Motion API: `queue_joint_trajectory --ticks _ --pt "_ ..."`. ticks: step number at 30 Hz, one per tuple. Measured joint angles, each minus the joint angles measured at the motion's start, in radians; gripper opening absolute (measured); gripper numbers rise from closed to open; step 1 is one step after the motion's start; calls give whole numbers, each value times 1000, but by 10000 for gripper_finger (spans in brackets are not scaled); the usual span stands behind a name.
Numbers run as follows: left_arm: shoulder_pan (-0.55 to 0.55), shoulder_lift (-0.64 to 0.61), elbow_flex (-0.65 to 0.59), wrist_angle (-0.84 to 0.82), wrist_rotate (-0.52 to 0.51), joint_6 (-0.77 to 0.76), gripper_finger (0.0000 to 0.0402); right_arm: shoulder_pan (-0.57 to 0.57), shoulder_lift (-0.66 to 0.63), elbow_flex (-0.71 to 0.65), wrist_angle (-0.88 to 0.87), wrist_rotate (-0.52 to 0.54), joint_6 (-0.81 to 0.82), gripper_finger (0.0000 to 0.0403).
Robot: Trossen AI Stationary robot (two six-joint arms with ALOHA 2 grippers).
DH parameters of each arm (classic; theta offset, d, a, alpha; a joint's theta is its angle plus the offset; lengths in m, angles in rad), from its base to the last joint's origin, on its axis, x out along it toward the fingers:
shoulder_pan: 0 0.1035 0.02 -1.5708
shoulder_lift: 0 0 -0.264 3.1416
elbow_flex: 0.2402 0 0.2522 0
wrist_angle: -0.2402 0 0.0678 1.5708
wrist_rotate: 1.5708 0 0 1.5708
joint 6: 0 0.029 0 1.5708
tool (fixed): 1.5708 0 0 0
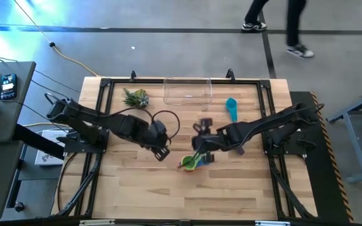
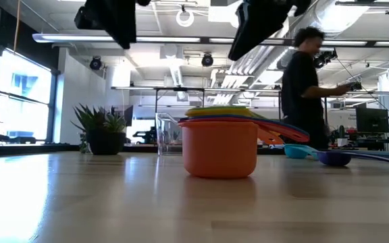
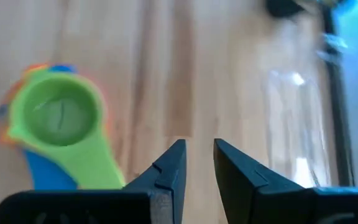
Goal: Nest measuring cups in basket
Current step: Stack the light blue measuring cup on the green measuring cup
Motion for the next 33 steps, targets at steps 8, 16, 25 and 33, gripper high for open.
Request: queue_joint_trajectory --ticks 8,16,25,33 --pt "131 0 0 -63 -1 274 78 -66 -92 0 -93 94 341 74" --pt "275 0 0 -64 19 534 78 -144 -176 0 -343 168 553 80" --pt "395 0 0 -44 34 684 78 -319 -266 0 -448 124 550 132" --pt "472 0 0 -45 34 747 78 -602 -269 -109 -315 -185 361 140"
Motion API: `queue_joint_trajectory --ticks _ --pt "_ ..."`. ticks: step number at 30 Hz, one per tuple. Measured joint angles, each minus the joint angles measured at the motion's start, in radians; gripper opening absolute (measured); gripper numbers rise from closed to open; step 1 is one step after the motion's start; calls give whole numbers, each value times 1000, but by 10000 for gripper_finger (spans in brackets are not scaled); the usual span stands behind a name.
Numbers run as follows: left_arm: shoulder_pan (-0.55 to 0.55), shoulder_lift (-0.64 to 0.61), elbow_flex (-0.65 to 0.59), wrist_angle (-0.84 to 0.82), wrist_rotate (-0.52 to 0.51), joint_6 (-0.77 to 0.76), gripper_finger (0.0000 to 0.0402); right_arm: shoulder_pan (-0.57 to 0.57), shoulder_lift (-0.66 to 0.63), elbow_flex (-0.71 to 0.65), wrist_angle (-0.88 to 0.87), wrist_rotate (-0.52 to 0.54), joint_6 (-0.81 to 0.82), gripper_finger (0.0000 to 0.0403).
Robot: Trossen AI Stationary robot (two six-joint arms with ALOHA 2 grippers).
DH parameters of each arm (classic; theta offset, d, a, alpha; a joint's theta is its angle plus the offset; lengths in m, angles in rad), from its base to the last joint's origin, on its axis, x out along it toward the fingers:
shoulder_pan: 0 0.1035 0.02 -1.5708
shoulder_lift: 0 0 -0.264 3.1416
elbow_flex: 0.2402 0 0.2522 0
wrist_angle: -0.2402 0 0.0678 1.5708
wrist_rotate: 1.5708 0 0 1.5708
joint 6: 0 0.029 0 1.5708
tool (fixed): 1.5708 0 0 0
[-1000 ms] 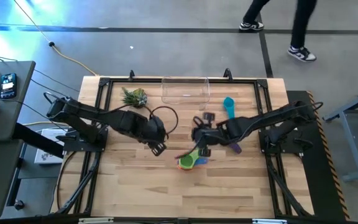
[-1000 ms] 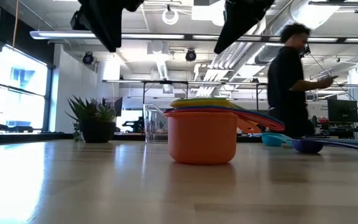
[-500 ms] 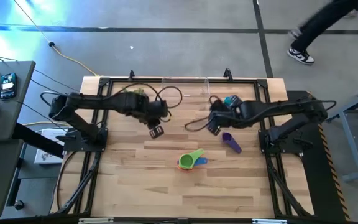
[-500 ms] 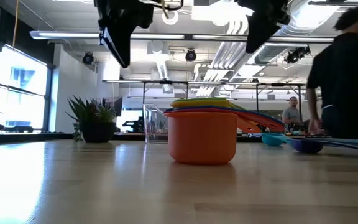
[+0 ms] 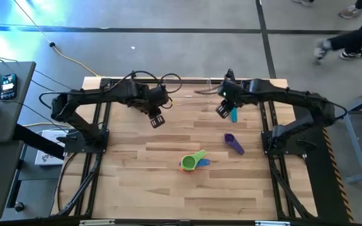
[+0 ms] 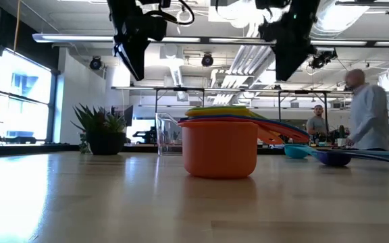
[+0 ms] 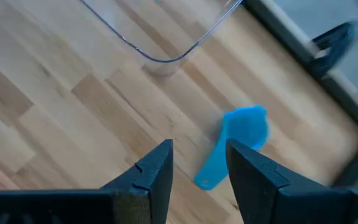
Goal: Nest measuring cups in basket
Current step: Stack the light blue measuring cup on the green measuring cup
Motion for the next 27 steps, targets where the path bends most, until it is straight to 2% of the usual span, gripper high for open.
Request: queue_joint_trajectory --ticks 6,12,21,27 --pt "49 0 0 0 0 31 78 -158 0 -119 151 -138 -51 140" --pt "99 0 0 0 0 40 78 -231 0 -216 281 -205 -130 140" --pt "162 0 0 1 0 40 78 -260 32 -390 489 -200 -129 140" --pt "189 0 0 8 0 31 78 -253 91 -428 516 -144 -140 140"
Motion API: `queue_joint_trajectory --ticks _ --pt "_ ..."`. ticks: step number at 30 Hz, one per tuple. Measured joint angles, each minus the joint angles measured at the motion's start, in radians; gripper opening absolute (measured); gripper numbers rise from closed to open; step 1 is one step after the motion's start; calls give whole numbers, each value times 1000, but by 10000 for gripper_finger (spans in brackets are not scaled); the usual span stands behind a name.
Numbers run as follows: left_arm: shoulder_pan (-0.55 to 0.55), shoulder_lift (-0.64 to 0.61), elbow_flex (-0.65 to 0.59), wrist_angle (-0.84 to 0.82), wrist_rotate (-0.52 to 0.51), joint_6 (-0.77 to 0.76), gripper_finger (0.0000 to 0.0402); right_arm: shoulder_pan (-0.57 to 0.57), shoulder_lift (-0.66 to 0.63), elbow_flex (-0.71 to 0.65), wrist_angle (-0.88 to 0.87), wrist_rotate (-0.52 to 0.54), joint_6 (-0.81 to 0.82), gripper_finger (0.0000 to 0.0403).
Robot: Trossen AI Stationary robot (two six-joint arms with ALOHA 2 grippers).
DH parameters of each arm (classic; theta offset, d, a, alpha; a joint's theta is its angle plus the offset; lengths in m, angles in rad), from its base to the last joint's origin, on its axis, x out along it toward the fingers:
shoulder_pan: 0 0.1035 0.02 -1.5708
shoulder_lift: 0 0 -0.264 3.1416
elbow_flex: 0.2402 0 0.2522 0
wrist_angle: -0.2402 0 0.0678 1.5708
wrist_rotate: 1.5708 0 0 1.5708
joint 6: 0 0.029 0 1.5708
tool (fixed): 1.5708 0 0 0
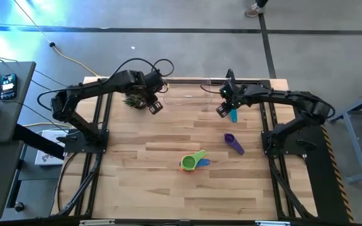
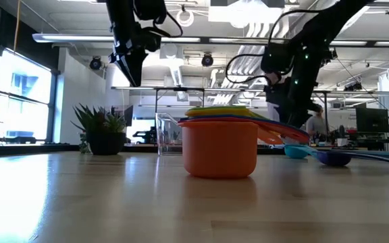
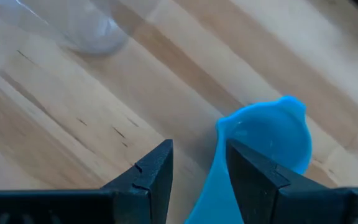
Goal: Nest measuring cups in basket
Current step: Stack the light blue measuring cup on the green measuring cup
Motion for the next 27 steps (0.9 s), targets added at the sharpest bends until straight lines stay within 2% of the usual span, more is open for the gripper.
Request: queue_joint_trajectory --ticks 6,11,14,19,22,27 --pt "14 0 0 0 0 -1 78 0 83 0 -2 75 13 140" --pt "19 0 0 0 0 -1 78 0 124 0 1 83 42 135" --pt "19 0 0 0 0 -1 78 0 127 0 2 76 51 106" --pt "18 0 0 0 0 -1 78 0 127 1 0 44 95 17" --pt "18 0 0 -5 0 0 78 11 127 3 -7 41 114 17" --pt "18 0 0 -25 37 1 78 62 127 67 -124 53 116 5"
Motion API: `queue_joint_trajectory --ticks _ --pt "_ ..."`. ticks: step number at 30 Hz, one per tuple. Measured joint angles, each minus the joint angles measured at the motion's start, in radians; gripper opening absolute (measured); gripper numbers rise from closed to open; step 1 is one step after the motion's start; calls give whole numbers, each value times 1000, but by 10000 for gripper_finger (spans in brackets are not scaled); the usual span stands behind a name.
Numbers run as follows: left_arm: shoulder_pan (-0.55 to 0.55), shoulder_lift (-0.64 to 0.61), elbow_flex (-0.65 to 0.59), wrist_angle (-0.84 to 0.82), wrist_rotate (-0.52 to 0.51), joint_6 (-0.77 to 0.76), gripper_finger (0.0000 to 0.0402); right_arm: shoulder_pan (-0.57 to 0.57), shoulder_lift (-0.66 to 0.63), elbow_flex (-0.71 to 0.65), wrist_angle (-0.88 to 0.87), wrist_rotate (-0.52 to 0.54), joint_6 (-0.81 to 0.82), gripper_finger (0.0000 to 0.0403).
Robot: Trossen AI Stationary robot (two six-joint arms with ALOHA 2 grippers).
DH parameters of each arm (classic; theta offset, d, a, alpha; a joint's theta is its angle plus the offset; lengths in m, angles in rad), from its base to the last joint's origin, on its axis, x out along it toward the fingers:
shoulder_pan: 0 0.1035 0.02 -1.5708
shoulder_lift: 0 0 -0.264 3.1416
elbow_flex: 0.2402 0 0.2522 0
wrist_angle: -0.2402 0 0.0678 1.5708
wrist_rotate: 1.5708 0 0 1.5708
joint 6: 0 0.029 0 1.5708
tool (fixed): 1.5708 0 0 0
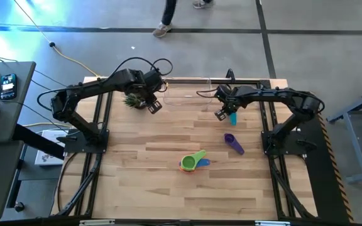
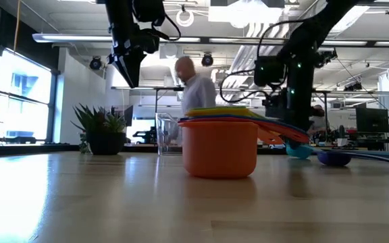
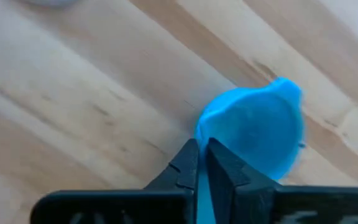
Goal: Nest measuring cups in basket
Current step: Stack the light blue measuring cup on the green measuring cup
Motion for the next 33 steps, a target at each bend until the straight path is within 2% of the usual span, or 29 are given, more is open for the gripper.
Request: queue_joint_trajectory --ticks 6,16,22,27,33 --pt "-9 0 0 -48 92 41 78 118 0 138 -144 57 10 3" --pt "-67 0 0 -146 94 46 78 344 0 338 -333 91 154 1" --pt "-110 0 0 -179 94 32 78 481 0 429 -374 91 156 1" --pt "-152 0 0 -184 104 -26 78 581 0 466 -361 99 68 0" --pt "-209 0 0 -213 177 -90 78 678 0 473 -286 92 -174 0"
